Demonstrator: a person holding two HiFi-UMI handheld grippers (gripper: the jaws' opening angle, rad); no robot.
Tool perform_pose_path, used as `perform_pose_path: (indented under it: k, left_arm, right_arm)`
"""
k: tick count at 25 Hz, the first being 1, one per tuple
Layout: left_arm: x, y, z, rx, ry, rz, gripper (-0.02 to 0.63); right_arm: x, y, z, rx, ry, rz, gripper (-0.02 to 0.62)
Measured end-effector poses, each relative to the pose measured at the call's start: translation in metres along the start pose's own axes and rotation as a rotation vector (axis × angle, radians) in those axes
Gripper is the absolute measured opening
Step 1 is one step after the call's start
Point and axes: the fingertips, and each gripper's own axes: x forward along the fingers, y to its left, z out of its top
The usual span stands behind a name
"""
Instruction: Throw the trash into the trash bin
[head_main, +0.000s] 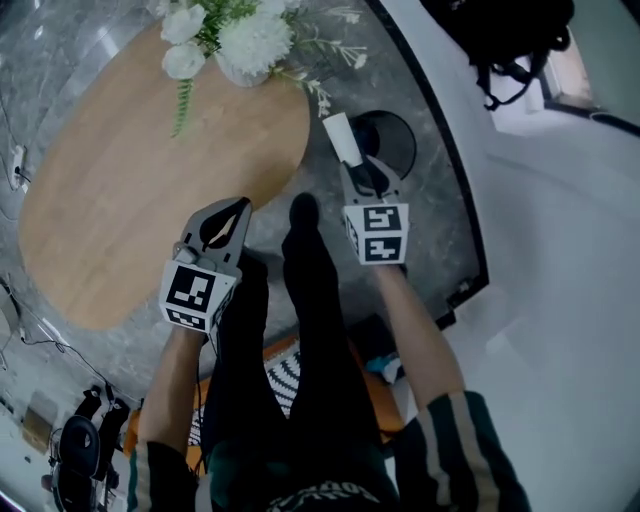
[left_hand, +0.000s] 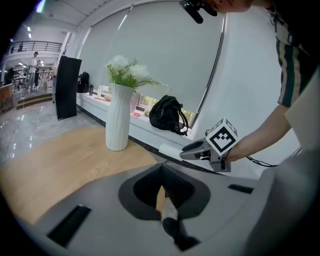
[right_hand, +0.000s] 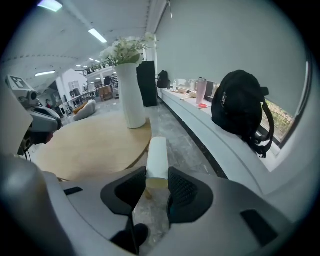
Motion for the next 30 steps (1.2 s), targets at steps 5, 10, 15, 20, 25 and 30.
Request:
perform_pose_path:
  k: [5, 10, 15, 20, 25, 30]
  left_arm:
    - [0.028, -0.011, 0.005, 0.012, 0.019, -0.018, 0.0]
    - [0.055, -0.023, 0.011, 0.014, 0.027, -0.026, 0.0]
    - [0.073, -0.038, 0.012, 0.033, 0.04, -0.049, 0.0]
    - [0.082, -0.044, 0.015, 0.049, 0.045, -0.054, 0.0]
    - [0.081, -0.041, 0.011, 0.057, 0.059, -0.049, 0.0]
    - [0.076, -0.041, 0.01, 0.061, 0.067, -0.046, 0.0]
  right_arm:
    - [0.011, -0.04, -0.027, 0.061, 0.033, -0.046, 0.138]
    - [0.025, -0.079, -0.061, 0.13, 0.114, -0.098, 0.138]
    - [0.037, -0.108, -0.093, 0.181, 0.19, -0.144, 0.138]
    - [0.044, -0.12, -0.115, 0.233, 0.243, -0.161, 0.138]
    - [0.05, -0.12, -0.129, 0.267, 0.271, -0.15, 0.14]
    - [0.053, -0.13, -0.144, 0.275, 0.309, -0.154, 0.14]
